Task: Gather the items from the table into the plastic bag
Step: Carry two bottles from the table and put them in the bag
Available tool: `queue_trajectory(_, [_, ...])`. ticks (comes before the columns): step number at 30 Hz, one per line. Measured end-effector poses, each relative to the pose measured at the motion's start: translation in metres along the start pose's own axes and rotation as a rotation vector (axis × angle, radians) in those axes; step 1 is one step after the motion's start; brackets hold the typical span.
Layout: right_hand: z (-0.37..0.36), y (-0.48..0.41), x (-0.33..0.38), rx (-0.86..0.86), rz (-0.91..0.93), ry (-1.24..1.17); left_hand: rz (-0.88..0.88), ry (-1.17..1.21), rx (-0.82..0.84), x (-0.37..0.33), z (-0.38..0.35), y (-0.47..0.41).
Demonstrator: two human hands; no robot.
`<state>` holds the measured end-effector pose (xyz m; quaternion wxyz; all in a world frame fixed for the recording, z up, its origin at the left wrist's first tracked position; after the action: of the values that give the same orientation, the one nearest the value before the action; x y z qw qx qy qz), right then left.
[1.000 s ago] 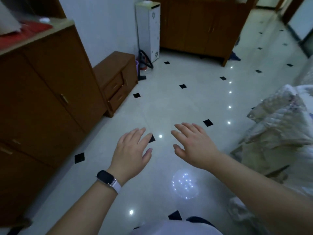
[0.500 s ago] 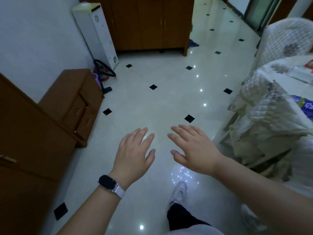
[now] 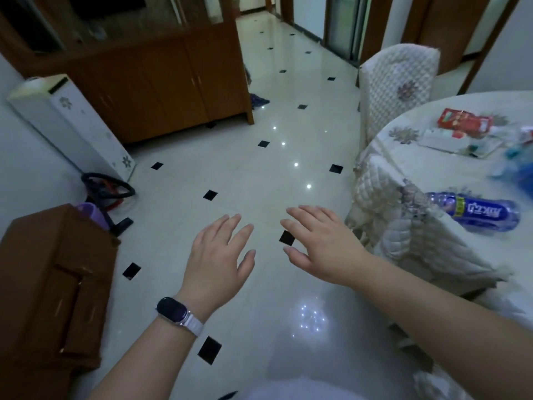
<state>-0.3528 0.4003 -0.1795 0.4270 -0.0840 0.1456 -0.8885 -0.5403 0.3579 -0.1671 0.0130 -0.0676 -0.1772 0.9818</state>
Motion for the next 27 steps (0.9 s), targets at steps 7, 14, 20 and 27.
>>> queue_trajectory(7, [-0.002, 0.006, -0.099, 0.05, -0.232, 0.093, -0.204, 0.081, 0.046, -0.041, -0.051, -0.105])
queue_trajectory(14, [-0.013, -0.002, -0.186, 0.114, -0.475, 0.192, -0.417, 0.199, 0.082, -0.078, -0.113, -0.213])
queue_trajectory(20, [-0.008, -0.036, -0.25, 0.124, -0.672, 0.255, -0.607, 0.306, 0.078, -0.094, -0.147, -0.318])
queue_trajectory(27, [-0.001, -0.072, -0.301, 0.111, -0.896, 0.309, -0.781, 0.421, 0.1, -0.123, -0.183, -0.411])
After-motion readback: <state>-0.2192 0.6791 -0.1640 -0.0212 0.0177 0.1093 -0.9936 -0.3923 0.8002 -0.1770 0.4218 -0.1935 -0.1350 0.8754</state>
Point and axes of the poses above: each hand's wrist, its own y-axis away from the middle knuckle, its own z-axis out of the back of the hand, x = y × z, the point moved 6 cm from there along -y, towards the middle knuckle, and after that the axes turned 13 degrees about z, right-handed, at the moved point
